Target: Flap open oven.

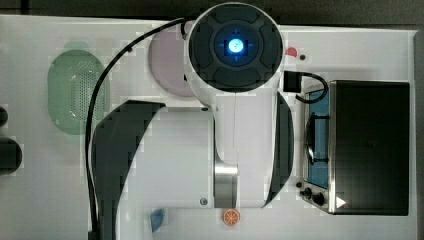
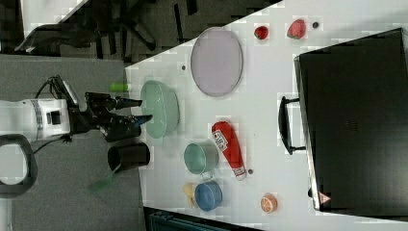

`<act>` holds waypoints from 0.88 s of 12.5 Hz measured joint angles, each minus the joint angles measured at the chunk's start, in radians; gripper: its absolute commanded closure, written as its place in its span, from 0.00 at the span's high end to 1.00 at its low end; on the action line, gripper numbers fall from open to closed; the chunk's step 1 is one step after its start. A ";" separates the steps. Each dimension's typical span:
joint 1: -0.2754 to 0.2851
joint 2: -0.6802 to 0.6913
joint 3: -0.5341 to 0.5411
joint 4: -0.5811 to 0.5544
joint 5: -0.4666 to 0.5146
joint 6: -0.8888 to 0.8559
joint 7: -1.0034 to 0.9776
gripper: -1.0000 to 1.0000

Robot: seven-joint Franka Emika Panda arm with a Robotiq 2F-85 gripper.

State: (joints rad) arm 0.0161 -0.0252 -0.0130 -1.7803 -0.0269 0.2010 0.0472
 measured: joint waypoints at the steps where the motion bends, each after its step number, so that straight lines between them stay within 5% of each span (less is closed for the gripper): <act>1: 0.000 -0.069 -0.010 -0.084 0.001 -0.048 0.000 0.79; 3: -0.004 -0.243 -0.032 -0.228 0.010 -0.142 0.002 1.00; 7: -0.011 -0.369 -0.056 -0.169 0.015 -0.124 0.003 1.00; 8: -0.012 -0.369 -0.060 -0.160 0.011 -0.127 0.003 0.95; 11: -0.016 -0.339 -0.061 -0.167 0.013 -0.135 0.004 0.57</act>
State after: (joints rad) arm 0.0003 -0.3638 -0.0740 -1.9473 -0.0143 0.0660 0.0508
